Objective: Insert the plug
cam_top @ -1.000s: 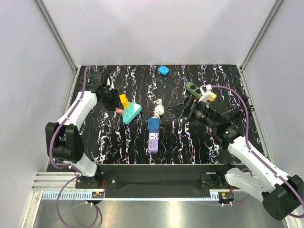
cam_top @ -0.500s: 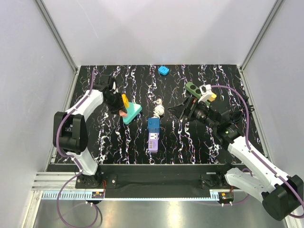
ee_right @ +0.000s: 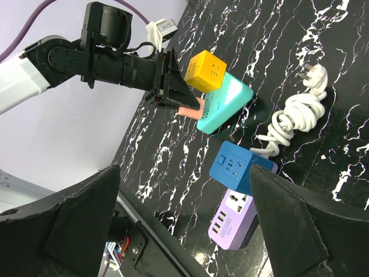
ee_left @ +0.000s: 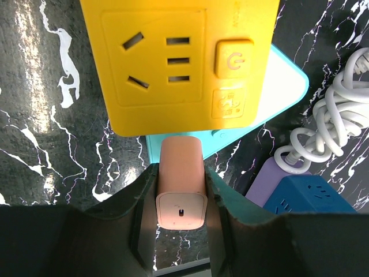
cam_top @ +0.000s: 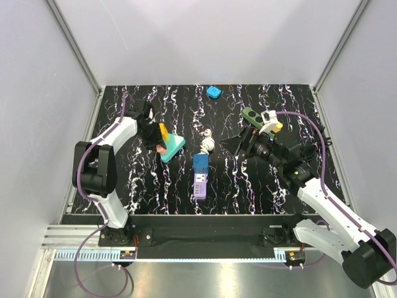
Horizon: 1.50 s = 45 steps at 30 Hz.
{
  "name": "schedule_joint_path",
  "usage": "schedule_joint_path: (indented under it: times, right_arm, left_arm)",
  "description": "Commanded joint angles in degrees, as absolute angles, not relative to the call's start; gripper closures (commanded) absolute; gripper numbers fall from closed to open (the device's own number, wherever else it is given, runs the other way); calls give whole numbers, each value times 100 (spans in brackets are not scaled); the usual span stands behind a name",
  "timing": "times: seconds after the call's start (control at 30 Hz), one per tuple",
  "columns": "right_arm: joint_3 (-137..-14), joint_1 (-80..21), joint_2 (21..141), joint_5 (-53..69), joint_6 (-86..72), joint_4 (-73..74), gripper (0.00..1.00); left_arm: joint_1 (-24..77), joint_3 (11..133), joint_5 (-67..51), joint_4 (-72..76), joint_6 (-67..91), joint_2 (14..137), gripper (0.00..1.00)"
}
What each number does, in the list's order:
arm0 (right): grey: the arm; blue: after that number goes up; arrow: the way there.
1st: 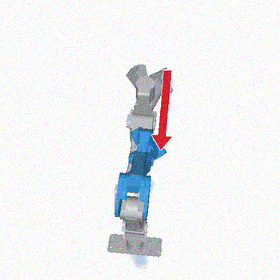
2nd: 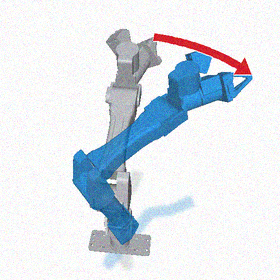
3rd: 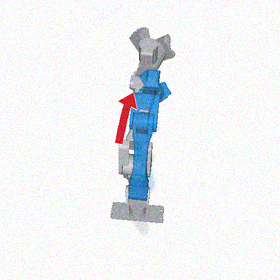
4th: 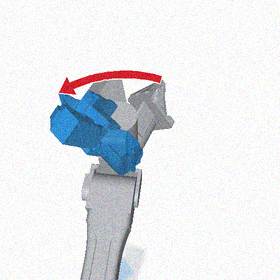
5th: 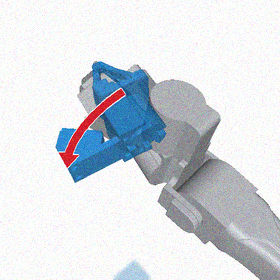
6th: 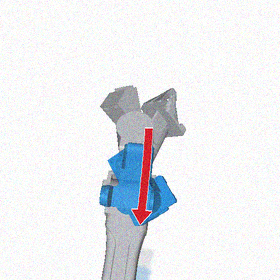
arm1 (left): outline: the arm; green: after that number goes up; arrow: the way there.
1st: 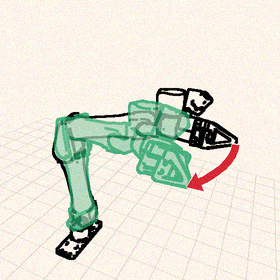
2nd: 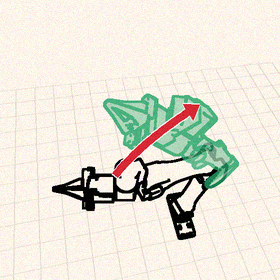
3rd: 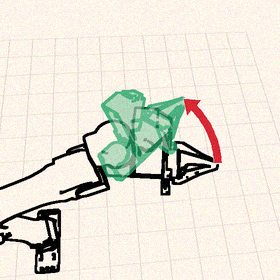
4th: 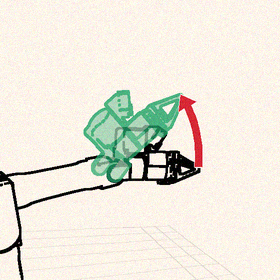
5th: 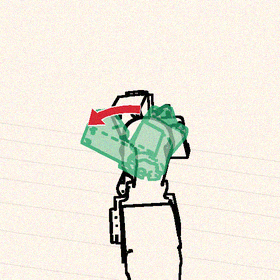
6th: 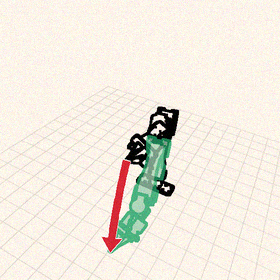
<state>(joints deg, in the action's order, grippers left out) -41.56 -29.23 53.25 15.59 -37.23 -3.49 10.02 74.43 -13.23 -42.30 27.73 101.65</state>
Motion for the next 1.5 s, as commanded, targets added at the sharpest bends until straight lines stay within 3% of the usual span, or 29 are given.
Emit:
schedule_joint_path:
  times: [0.0, 0.53, 1.0, 1.47]
  right_arm:
    - [-4166, -2892, 5282, 1433, -3577, -422, 0]
    - [-4140, -2892, 5238, 1345, -3516, -413, 0]
    - [-4087, -2892, 5203, 1274, -3542, -466, 0]
    - [-4069, -2892, 5142, 1301, -3533, -510, 0]
  left_arm:
    - [1020, 7524, -1186, -4061, 2865, 10301, 100]
    - [1090, 7356, -1099, -4245, 2909, 10011, 100]
    - [1090, 8129, -791, -4860, 2672, 9897, 100]
    - [1099, 7866, -993, -4869, 2689, 9975, 100]
